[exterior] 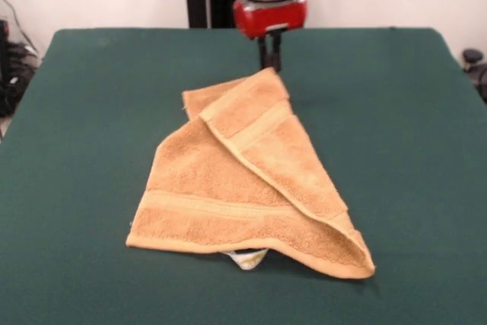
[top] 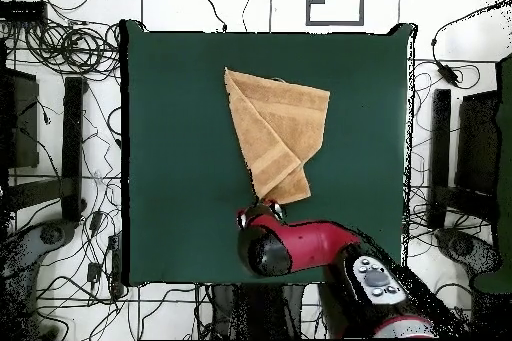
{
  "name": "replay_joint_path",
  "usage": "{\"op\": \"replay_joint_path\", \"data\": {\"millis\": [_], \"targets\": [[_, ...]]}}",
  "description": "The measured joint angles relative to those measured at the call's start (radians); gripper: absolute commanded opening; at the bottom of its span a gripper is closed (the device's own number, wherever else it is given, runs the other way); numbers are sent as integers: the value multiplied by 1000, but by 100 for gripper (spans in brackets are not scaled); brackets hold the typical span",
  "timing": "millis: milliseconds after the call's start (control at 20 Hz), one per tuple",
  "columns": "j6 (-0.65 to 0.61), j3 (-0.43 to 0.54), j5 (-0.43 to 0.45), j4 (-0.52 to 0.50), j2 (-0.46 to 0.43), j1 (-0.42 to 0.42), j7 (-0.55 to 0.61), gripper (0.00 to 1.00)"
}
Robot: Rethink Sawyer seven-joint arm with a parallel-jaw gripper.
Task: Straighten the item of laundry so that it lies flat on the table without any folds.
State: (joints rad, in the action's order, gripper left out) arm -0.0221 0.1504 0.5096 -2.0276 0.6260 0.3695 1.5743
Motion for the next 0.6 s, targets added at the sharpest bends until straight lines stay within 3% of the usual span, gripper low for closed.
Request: {"op": "replay_joint_path", "data": {"millis": [450, 600], "targets": [[0, -69, -162, -34, 64, -204, 0, 0], [0, -125, -248, -34, 73, -318, 1, 0]]}}
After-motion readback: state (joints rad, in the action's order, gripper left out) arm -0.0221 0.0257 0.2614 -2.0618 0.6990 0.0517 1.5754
